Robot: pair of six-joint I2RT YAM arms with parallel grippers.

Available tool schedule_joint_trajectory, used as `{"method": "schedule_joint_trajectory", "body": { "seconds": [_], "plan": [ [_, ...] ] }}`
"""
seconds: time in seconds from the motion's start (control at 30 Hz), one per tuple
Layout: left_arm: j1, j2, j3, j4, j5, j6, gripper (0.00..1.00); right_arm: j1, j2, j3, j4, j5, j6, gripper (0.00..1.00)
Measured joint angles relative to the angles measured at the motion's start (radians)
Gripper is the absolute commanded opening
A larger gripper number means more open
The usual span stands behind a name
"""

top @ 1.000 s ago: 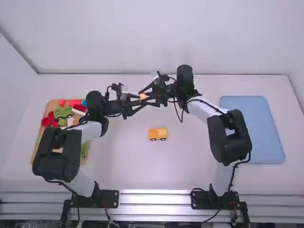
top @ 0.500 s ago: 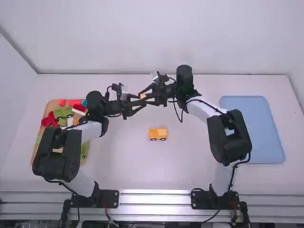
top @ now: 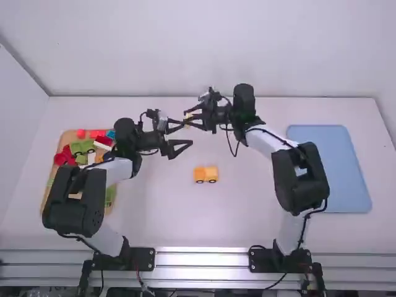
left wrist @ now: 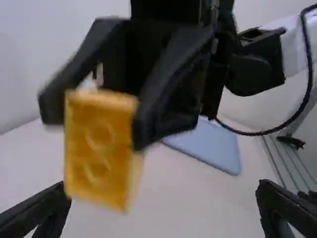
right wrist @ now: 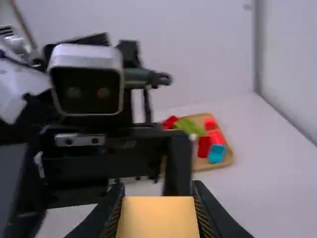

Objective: Assemble lego blocks to make yellow taxi

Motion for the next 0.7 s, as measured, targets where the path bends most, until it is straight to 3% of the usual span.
{"method": "schedule_joint_trajectory", "body": {
  "seconds": [0.17, 0.3, 0.5, 0.7],
  "plan": [
    [0.000, 0.000, 0.000, -0.186, -0.137, 0.000, 0.99, -0.043, 0.000, 0.000, -0.152, 0.198, 0.006, 0.15],
    [0.000, 0.000, 0.000, -0.331, -0.306, 0.016, 0.99, -0.059, -0.002, 0.000, -0.362, 0.405, -0.037, 0.15],
    [0.000, 0.000, 0.000, -0.432, -0.589, 0.045, 0.99, -0.007, -0.004, 0.054, -0.750, 0.734, -0.143, 0.13],
    [0.000, 0.000, 0.000, -0.488, -0.879, 0.046, 0.99, 0.053, -0.010, 0.094, -0.929, 0.912, -0.206, 0.12]
  ]
}}
